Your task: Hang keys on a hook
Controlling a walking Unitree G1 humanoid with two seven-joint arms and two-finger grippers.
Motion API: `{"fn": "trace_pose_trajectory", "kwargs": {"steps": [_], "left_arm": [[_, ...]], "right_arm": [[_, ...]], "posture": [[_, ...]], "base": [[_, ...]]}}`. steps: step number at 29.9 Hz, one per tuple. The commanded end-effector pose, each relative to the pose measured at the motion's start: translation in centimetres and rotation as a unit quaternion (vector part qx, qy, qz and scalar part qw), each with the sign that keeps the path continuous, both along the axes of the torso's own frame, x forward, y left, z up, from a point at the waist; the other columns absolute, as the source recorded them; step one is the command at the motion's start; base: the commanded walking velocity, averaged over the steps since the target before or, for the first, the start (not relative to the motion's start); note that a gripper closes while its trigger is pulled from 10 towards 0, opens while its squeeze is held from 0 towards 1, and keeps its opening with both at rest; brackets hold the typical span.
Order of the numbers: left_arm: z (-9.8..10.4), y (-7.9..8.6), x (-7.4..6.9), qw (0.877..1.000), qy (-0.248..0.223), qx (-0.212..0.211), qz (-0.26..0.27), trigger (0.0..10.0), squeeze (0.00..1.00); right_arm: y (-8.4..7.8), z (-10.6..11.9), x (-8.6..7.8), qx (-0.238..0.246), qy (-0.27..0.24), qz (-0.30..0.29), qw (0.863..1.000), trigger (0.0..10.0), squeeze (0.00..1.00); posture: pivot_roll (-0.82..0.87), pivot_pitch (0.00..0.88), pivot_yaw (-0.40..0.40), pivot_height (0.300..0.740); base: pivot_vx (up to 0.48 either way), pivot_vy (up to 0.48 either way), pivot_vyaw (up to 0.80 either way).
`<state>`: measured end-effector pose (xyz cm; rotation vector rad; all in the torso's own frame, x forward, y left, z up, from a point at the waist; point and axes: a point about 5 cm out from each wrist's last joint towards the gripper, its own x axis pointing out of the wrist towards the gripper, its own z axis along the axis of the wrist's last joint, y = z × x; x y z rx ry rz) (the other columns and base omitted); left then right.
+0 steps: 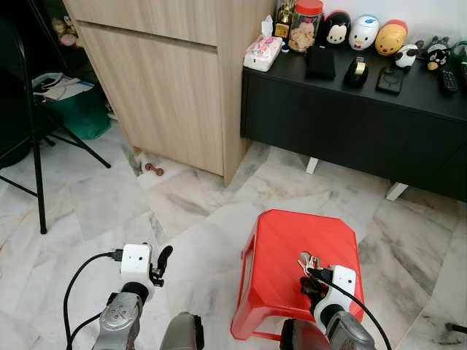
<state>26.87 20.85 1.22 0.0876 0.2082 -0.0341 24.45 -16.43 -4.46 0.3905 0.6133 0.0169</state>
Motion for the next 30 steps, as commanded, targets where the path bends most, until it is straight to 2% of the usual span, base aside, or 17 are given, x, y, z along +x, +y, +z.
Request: {"fn": "trace_pose_trajectory", "kwargs": {"steps": [1, 12, 19, 22, 30], "left_arm": [[-0.4, 0.1, -0.2, 1.000, 0.012, -0.003, 0.006, 10.0, 0.00], [-0.1, 0.1, 0.4, 1.000, 0.010, -0.010, 0.013, 10.0, 0.00], [0.1, -0.1, 1.1, 1.000, 0.010, -0.018, 0.020, 10.0, 0.00], [0.2, -0.1, 1.3, 0.999, 0.010, -0.020, 0.023, 10.0, 0.00], [-0.1, 0.1, 1.0, 0.999, 0.015, -0.023, 0.033, 10.0, 0.00]], "right_arm": [[-0.1, -0.4, -0.4, -0.003, 0.014, 0.000, 1.000, 0.0, 0.00], [-0.4, -0.1, -0.1, -0.024, 0.007, -0.003, 1.000, 0.0, 0.00], [-1.9, 1.3, 1.3, -0.066, -0.036, -0.046, 0.996, 0.0, 0.00], [-2.3, 1.8, 1.7, -0.068, -0.055, -0.059, 0.994, 0.0, 0.00], [-2.0, 2.7, 2.2, -0.095, -0.097, -0.051, 0.989, 0.0, 0.00]], "posture": [[0.19, 0.137, -0.033, 0.638], [0.18, 0.111, -0.031, 0.638], [0.17, 0.083, -0.037, 0.638], [0.16, 0.074, -0.040, 0.638], [0.16, 0.062, -0.045, 0.638]], "base": [[0.000, 0.000, 0.00], [0.000, 0.000, 0.00], [0.000, 0.000, 0.00], [0.000, 0.000, 0.00], [0.000, 0.000, 0.00]]}}
